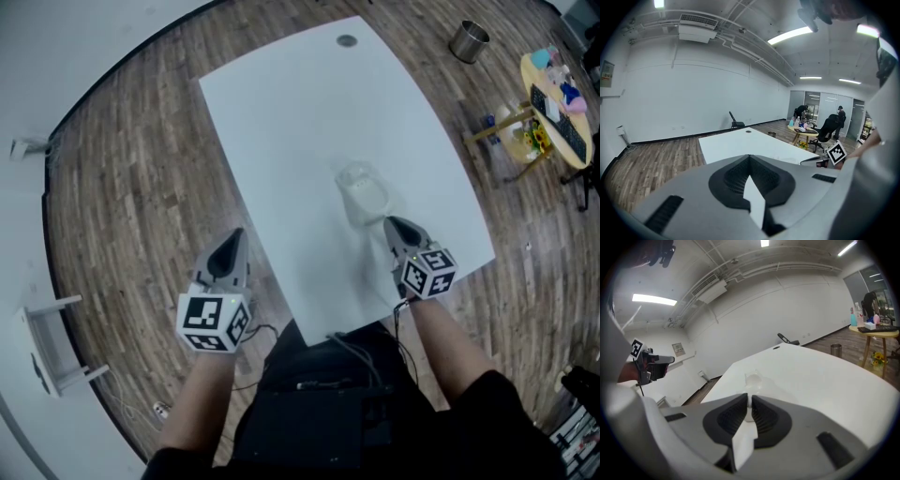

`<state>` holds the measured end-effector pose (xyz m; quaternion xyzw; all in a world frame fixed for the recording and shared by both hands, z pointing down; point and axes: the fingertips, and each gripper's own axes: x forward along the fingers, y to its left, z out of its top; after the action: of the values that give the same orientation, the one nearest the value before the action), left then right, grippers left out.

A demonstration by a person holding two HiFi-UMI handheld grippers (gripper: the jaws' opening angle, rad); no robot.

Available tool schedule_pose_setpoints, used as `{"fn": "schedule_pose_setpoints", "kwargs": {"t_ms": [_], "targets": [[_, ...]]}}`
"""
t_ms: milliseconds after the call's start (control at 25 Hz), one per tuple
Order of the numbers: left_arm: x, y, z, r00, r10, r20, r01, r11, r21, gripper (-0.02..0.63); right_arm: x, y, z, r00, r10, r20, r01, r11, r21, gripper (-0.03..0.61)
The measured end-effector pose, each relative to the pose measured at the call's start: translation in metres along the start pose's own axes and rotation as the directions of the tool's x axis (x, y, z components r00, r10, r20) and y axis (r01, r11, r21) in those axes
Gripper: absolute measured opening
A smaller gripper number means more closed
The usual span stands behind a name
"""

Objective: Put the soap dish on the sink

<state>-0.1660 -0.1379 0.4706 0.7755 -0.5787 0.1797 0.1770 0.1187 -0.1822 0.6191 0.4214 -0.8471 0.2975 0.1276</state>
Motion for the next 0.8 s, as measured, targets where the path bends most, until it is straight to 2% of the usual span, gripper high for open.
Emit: {"fn": "schedule_pose_setpoints", "kwargs": {"t_ms": [240, 400, 800], "targets": [[0.0006, -0.0001, 0.0006, 1.0, -0.003, -0.001, 0.003, 1.0, -0.004, -0.011, 0.0008, -0.0027, -0.0005, 1.0, -0.02, -0.001, 0.02, 1.0, 0.008, 0.051], [0.0002, -0.0002, 0.0002, 1.0, -0.002, -0.001, 0.002, 1.0, -0.004, -0.011, -0.0003, -0.0061, -0.0016, 1.0, -0.029, -0.007, 0.029, 1.0, 0.012, 0.115], [0.0005, -0.0036, 0.0009, 1.0, -0.007, 0.005, 0.007, 1.0, -0.003, -0.011, -0.0039, -0.0055, -0.0006, 0.999, -0.032, -0.002, 0.032, 0.999, 0.004, 0.124]]}}
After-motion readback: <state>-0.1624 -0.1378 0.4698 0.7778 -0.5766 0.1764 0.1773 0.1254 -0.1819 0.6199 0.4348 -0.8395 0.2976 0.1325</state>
